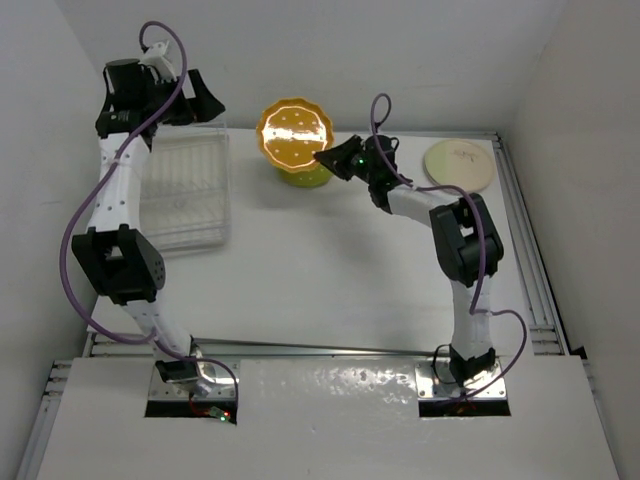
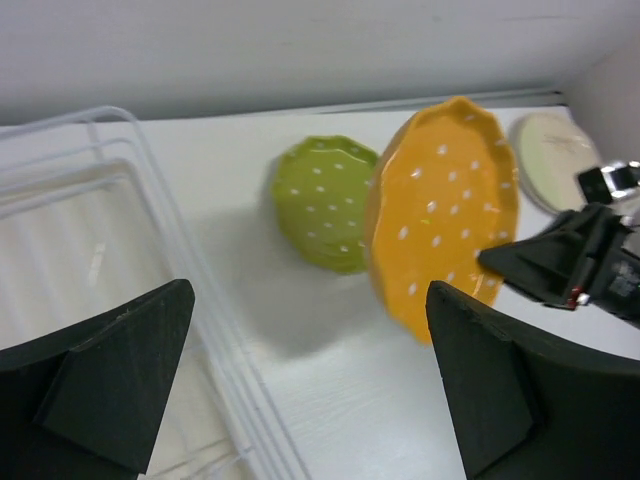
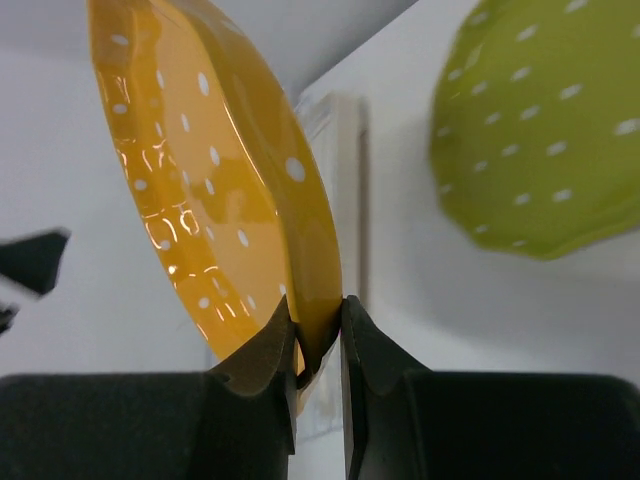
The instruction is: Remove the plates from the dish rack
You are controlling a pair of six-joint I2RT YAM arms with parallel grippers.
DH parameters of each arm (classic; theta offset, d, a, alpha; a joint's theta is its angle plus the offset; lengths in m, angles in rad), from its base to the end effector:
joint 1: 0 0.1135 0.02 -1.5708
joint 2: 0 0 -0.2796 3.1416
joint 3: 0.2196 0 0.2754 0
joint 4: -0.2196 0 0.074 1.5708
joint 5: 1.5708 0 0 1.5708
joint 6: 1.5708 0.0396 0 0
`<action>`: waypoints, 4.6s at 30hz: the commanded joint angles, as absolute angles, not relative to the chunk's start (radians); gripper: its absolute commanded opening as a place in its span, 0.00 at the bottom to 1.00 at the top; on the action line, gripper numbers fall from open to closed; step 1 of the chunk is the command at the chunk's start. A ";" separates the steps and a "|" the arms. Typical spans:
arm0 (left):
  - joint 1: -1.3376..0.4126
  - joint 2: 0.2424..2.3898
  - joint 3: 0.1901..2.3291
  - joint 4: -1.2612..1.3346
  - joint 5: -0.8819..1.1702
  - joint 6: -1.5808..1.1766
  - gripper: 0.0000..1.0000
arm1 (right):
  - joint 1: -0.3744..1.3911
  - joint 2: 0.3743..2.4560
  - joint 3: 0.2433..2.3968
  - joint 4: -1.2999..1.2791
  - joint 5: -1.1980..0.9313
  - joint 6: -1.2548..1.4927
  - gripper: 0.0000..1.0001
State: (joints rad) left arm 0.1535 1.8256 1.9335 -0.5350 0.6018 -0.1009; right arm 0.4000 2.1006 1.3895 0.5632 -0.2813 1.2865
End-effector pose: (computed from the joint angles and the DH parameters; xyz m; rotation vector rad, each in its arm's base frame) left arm 0.4465 0.0464 0.4285 0.1370 1.9560 -0.5640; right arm 0.4700 0.2106 0.2083 0.6188 1.8559 1.4331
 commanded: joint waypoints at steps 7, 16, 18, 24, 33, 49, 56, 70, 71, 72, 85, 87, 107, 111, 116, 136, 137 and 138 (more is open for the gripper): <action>0.256 1.750 2.028 -0.666 0.236 0.097 1.00 | 0.371 2.229 1.666 0.456 -0.008 1.311 0.00; 0.333 1.732 1.971 -0.681 0.255 0.094 1.00 | 0.371 2.365 1.807 0.384 0.009 1.341 0.00; 0.334 1.738 1.964 -0.677 0.261 0.091 1.00 | 0.373 2.387 1.828 0.376 0.003 1.345 0.00; 0.339 1.750 1.960 -0.666 0.279 0.078 1.00 | 0.380 2.408 1.839 0.374 0.003 1.350 0.00; 0.337 1.746 1.950 -0.669 0.276 0.090 1.00 | 0.413 2.389 1.868 0.379 -0.035 1.356 0.00; 0.339 1.750 1.933 -0.664 0.293 0.092 1.00 | 0.452 2.425 1.977 0.322 0.040 1.387 0.00; 0.339 1.750 1.928 -0.669 0.285 0.101 1.00 | 0.457 2.465 2.025 0.275 0.072 1.404 0.00; 0.342 1.750 1.927 -0.670 0.287 0.098 1.00 | 0.463 2.442 1.950 0.246 0.103 1.411 0.00; 0.342 1.750 1.927 -0.670 0.287 0.098 1.00 | 0.462 2.444 1.950 0.244 0.101 1.411 0.00; 0.342 1.750 1.928 -0.669 0.285 0.100 1.00 | 0.462 2.444 1.948 0.242 0.101 1.416 0.00; 0.345 1.750 1.931 -0.669 0.282 0.106 1.00 | 0.466 2.421 1.928 0.233 0.112 1.390 0.54; 0.344 1.750 1.931 -0.669 0.282 0.106 1.00 | 0.466 2.413 1.922 0.227 0.110 1.385 0.55; 0.345 1.744 1.934 -0.678 0.282 0.129 1.00 | 0.488 2.359 1.893 0.120 0.133 1.348 0.60; 0.344 1.743 1.933 -0.681 0.282 0.130 1.00 | 0.488 2.350 1.884 0.126 0.132 1.327 0.60; 0.344 1.740 1.942 -0.689 0.278 0.141 1.00 | 0.485 2.300 1.913 0.094 0.121 1.139 0.62; 0.350 1.609 1.836 -0.739 0.181 0.221 1.00 | 0.121 1.392 1.077 -0.259 0.152 0.414 0.99; 0.351 1.592 1.785 -0.732 0.173 0.224 1.00 | 0.118 1.355 1.010 -0.259 0.178 0.410 0.99; 0.351 1.563 1.763 -0.726 0.154 0.227 1.00 | 0.114 1.285 0.977 -0.256 0.237 0.402 0.99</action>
